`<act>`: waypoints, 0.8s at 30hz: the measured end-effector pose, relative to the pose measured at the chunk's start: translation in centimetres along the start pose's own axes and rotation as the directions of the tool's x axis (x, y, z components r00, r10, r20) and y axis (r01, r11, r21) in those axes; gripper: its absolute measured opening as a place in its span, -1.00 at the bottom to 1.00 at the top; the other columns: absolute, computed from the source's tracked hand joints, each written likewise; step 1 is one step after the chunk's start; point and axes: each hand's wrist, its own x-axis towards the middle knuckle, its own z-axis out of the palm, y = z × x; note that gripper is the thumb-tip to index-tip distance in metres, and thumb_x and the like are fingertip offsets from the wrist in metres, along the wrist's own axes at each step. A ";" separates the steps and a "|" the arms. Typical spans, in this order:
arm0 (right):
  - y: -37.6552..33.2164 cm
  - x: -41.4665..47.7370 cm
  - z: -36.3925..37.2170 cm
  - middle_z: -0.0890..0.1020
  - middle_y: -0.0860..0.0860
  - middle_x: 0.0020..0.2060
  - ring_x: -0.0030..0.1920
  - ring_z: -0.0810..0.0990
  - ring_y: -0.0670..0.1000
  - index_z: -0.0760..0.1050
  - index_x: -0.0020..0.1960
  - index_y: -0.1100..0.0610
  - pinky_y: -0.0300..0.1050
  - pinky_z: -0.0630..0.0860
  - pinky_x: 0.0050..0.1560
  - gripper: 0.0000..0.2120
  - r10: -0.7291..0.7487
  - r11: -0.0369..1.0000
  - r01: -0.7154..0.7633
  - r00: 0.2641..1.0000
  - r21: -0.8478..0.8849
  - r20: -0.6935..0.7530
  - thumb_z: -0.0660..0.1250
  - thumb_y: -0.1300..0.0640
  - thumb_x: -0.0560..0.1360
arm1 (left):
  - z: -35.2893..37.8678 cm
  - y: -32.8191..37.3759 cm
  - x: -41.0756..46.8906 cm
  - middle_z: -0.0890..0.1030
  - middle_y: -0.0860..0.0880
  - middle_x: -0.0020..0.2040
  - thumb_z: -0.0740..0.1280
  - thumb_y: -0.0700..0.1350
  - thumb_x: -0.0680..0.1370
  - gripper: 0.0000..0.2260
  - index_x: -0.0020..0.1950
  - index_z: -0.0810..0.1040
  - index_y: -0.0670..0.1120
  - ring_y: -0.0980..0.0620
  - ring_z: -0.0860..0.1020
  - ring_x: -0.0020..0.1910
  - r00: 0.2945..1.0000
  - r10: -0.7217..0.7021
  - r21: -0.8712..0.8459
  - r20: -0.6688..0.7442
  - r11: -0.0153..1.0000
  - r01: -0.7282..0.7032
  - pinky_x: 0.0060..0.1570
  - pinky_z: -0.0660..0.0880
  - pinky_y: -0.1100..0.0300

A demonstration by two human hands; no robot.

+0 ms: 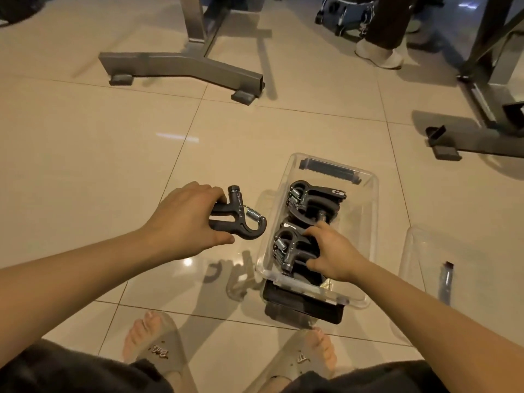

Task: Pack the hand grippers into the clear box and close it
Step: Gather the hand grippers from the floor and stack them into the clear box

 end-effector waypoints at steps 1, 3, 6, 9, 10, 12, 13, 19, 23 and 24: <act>0.1 0.2 0.3 0.42 0.02 0.23 0.18 0.51 0.08 0.36 0.48 0.13 -0.06 0.51 0.16 -0.29 -0.001 1.000 0.001 1.000 -0.002 0.007 0.49 0.04 0.39 | 0.1 -0.2 0.4 0.55 0.14 -0.08 0.52 0.27 0.30 -0.52 0.08 0.51 0.07 0.03 0.45 -0.02 1.000 0.001 -0.005 0.007 1.000 -0.001 -0.04 0.45 0.06; 0.5 0.6 1.0 0.43 0.01 0.22 0.18 0.51 0.07 0.36 0.48 0.13 -0.09 0.50 0.14 -0.29 -0.008 1.000 0.008 1.000 -0.018 0.025 0.49 0.04 0.39 | 0.3 -0.8 1.1 0.55 0.14 -0.09 0.52 0.27 0.30 -0.52 0.07 0.51 0.08 0.04 0.45 -0.02 1.000 0.007 -0.017 0.023 1.000 -0.006 -0.05 0.45 0.06; 1.1 1.1 2.0 0.41 -0.02 0.20 0.15 0.51 0.04 0.34 0.50 0.12 -0.17 0.46 0.11 -0.27 -0.020 0.999 0.022 0.999 -0.033 0.046 0.48 0.01 0.40 | 0.5 -1.7 2.0 0.54 0.15 -0.10 0.53 0.26 0.30 -0.53 0.07 0.51 0.08 0.05 0.44 -0.03 0.999 0.017 -0.032 0.038 0.999 -0.016 -0.09 0.42 0.09; 1.8 1.3 2.7 0.41 -0.04 0.22 0.17 0.50 0.01 0.34 0.50 0.13 -0.25 0.40 0.13 -0.28 -0.039 0.999 0.040 0.999 -0.033 0.031 0.49 0.02 0.41 | 0.6 -2.0 2.6 0.52 0.17 -0.12 0.53 0.25 0.31 -0.55 0.05 0.51 0.08 0.05 0.44 -0.04 0.998 0.026 -0.042 0.048 0.999 -0.024 -0.11 0.40 0.09; 2.0 1.4 2.9 0.41 -0.03 0.23 0.19 0.49 0.01 0.34 0.50 0.13 -0.26 0.38 0.14 -0.28 -0.046 0.998 0.047 0.999 -0.037 0.026 0.50 0.03 0.41 | 0.6 -2.0 2.8 0.52 0.17 -0.12 0.53 0.24 0.31 -0.56 0.05 0.51 0.08 0.05 0.44 -0.04 0.998 0.032 -0.047 0.053 0.998 -0.029 -0.11 0.41 0.09; 2.2 1.6 3.2 0.41 -0.03 0.24 0.20 0.49 0.01 0.34 0.50 0.13 -0.24 0.39 0.17 -0.28 -0.056 0.997 0.057 0.998 -0.050 0.026 0.50 0.03 0.42 | 0.7 -1.8 3.2 0.53 0.17 -0.12 0.53 0.23 0.32 -0.56 0.06 0.51 0.06 0.04 0.44 -0.03 0.997 0.049 -0.055 0.066 0.997 -0.045 -0.11 0.40 0.09; 2.2 1.6 3.3 0.41 -0.03 0.24 0.20 0.49 0.01 0.34 0.50 0.13 -0.23 0.40 0.18 -0.28 -0.059 0.997 0.060 0.998 -0.054 0.026 0.51 0.03 0.42 | 0.8 -1.7 3.4 0.53 0.16 -0.11 0.54 0.23 0.32 -0.55 0.06 0.52 0.06 0.03 0.44 -0.03 0.996 0.057 -0.058 0.073 0.997 -0.052 -0.12 0.39 0.09; 2.7 1.7 4.2 0.42 -0.01 0.33 0.29 0.47 0.05 0.32 0.50 0.12 -0.13 0.44 0.25 -0.28 -0.071 0.990 0.074 0.997 -0.118 0.031 0.51 0.02 0.43 | 1.2 -0.9 4.0 0.52 0.17 -0.13 0.55 0.23 0.32 -0.54 0.09 0.53 0.06 0.04 0.44 -0.02 0.992 0.089 -0.068 0.091 0.994 -0.083 -0.11 0.41 0.10; 2.9 1.8 4.5 0.43 -0.02 0.35 0.33 0.44 0.04 0.31 0.51 0.10 -0.07 0.48 0.27 -0.29 -0.076 0.982 0.080 0.997 -0.169 0.030 0.50 -0.02 0.45 | 1.5 -0.8 4.1 0.52 0.17 -0.13 0.55 0.24 0.32 -0.52 0.10 0.53 0.06 0.05 0.44 -0.03 0.989 0.113 -0.063 0.090 0.992 -0.108 -0.13 0.39 0.12; 3.0 1.8 4.5 0.43 -0.02 0.35 0.33 0.44 0.05 0.31 0.51 0.10 -0.07 0.48 0.27 -0.30 -0.077 0.981 0.082 0.996 -0.174 0.032 0.49 -0.02 0.45 | 1.6 -0.8 4.1 0.53 0.16 -0.12 0.55 0.24 0.32 -0.52 0.11 0.53 0.06 0.05 0.45 -0.03 0.989 0.119 -0.063 0.090 0.992 -0.113 -0.13 0.39 0.12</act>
